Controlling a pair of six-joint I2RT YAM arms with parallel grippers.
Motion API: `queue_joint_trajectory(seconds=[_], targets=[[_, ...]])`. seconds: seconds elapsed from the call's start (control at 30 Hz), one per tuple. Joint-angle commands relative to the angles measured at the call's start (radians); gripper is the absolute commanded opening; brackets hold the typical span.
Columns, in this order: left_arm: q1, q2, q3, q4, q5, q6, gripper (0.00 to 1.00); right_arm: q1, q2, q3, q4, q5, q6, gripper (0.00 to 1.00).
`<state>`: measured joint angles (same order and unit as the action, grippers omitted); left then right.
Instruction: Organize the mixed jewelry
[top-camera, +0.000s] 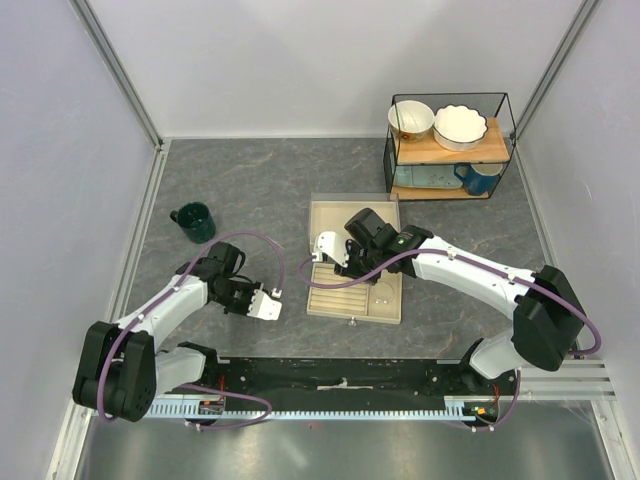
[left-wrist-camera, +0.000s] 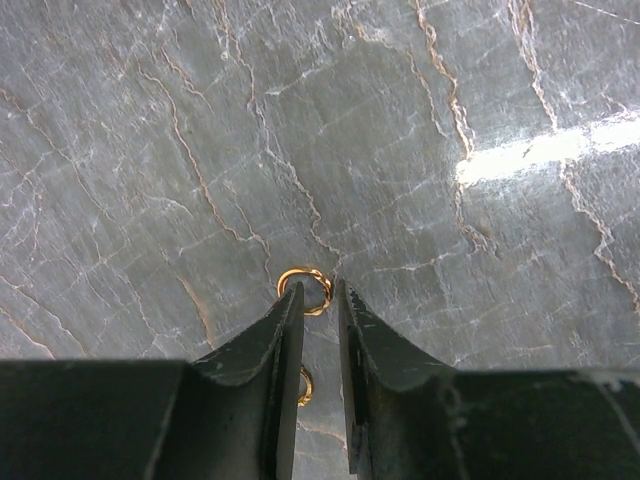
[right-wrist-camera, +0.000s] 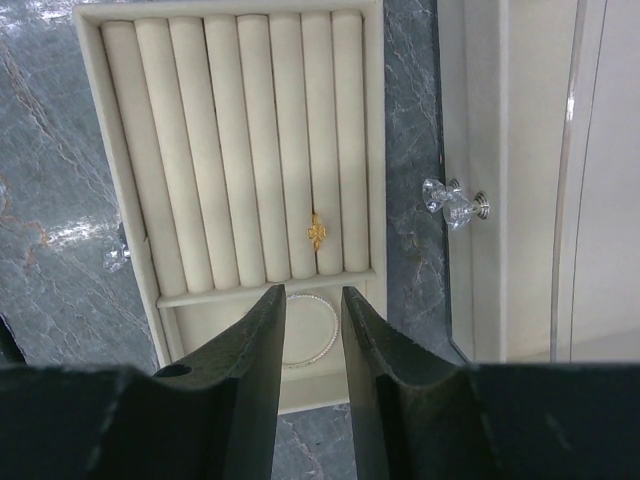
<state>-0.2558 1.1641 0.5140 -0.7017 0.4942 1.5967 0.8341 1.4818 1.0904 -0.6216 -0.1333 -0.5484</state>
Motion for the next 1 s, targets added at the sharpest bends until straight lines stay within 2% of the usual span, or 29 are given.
queue_joint_trajectory(seconds=[0.0,0.33,0.7,0.97], targets=[[0.001,0.048,-0.025,-0.084,-0.129,0.051,0.28,0.003,-0.031,0.003,0.019,0.001,-0.007,0.37],[0.001,0.161,0.057,-0.179,-0.171,0.058,0.31,0.003,-0.035,-0.001,0.019,0.004,-0.01,0.37],[-0.003,0.146,0.063,-0.186,-0.149,0.068,0.31,0.003,-0.028,-0.011,0.029,0.006,-0.015,0.36],[-0.075,0.128,0.064,-0.188,-0.121,0.02,0.31,0.002,-0.025,-0.015,0.033,0.003,-0.012,0.36]])
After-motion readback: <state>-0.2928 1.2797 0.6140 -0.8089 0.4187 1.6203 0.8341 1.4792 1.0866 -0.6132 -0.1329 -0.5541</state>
